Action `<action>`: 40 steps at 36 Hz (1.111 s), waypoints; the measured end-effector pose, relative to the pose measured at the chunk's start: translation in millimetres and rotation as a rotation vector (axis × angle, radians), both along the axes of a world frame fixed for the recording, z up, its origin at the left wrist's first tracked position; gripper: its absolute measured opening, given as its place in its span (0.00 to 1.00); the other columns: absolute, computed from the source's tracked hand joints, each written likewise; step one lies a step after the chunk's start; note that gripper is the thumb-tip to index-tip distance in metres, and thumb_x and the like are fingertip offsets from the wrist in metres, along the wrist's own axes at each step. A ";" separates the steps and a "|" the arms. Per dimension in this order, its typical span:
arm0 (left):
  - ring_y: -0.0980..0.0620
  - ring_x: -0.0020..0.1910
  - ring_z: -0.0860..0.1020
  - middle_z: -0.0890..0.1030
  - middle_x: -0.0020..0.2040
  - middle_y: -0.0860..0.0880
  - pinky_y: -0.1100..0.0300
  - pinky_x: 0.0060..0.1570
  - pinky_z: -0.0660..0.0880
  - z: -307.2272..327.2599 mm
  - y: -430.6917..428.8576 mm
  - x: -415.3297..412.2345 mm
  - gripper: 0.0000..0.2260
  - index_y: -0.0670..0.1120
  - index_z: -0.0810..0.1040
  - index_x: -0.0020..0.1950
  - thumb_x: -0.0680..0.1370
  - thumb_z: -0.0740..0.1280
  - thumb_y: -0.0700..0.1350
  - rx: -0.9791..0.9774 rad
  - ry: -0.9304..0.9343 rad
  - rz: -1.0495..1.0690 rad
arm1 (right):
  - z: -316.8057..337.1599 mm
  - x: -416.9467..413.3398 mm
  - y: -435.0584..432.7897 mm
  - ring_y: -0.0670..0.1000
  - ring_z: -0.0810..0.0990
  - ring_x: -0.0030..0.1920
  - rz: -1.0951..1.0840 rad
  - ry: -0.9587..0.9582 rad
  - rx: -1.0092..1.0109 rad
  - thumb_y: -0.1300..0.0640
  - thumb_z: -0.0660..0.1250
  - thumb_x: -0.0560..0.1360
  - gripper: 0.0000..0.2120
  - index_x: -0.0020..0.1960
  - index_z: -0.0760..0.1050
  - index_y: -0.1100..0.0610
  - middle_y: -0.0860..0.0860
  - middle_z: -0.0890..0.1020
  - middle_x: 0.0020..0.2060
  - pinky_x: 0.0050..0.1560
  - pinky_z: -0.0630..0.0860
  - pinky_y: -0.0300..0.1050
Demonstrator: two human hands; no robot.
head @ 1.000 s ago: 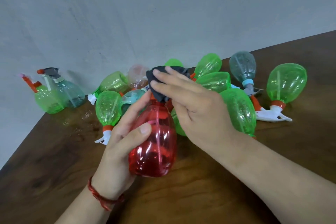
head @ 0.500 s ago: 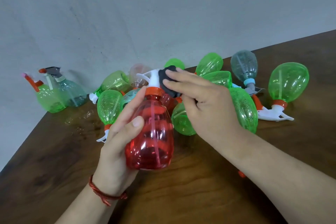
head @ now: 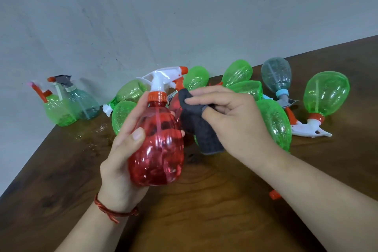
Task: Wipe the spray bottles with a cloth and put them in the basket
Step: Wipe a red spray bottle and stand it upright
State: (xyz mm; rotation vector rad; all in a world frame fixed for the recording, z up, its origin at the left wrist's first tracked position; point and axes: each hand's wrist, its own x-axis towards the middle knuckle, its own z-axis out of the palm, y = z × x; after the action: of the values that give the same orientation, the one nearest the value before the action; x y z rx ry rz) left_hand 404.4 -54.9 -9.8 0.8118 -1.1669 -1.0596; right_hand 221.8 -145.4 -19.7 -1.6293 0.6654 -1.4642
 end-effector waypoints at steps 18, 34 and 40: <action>0.40 0.67 0.82 0.82 0.69 0.46 0.33 0.61 0.80 -8.7 -13.8 18.4 0.23 0.53 0.70 0.81 0.85 0.64 0.52 -0.007 0.157 0.416 | -13.6 8.3 20.3 0.46 0.84 0.63 0.170 0.080 0.008 0.77 0.65 0.76 0.22 0.54 0.88 0.55 0.44 0.87 0.57 0.70 0.78 0.49; 0.35 0.73 0.76 0.79 0.72 0.37 0.32 0.77 0.67 -1.9 -13.7 42.2 0.24 0.42 0.76 0.76 0.81 0.70 0.50 0.159 0.102 0.209 | -11.6 25.7 36.0 0.41 0.81 0.66 0.201 0.072 0.166 0.73 0.65 0.81 0.24 0.68 0.81 0.49 0.40 0.85 0.62 0.73 0.73 0.42; 0.43 0.66 0.83 0.84 0.66 0.45 0.37 0.68 0.78 -3.8 -13.3 34.5 0.30 0.54 0.75 0.75 0.74 0.78 0.44 0.192 0.077 0.240 | -10.3 28.4 37.2 0.37 0.78 0.68 0.167 0.202 0.183 0.73 0.66 0.81 0.25 0.65 0.83 0.45 0.36 0.84 0.63 0.75 0.71 0.42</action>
State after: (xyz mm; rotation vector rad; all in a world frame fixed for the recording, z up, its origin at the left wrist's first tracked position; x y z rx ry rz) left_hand 438.8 -68.1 -13.6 1.0255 -0.8867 -1.0030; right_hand 250.2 -108.2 -30.0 -1.6590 0.7345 -1.0969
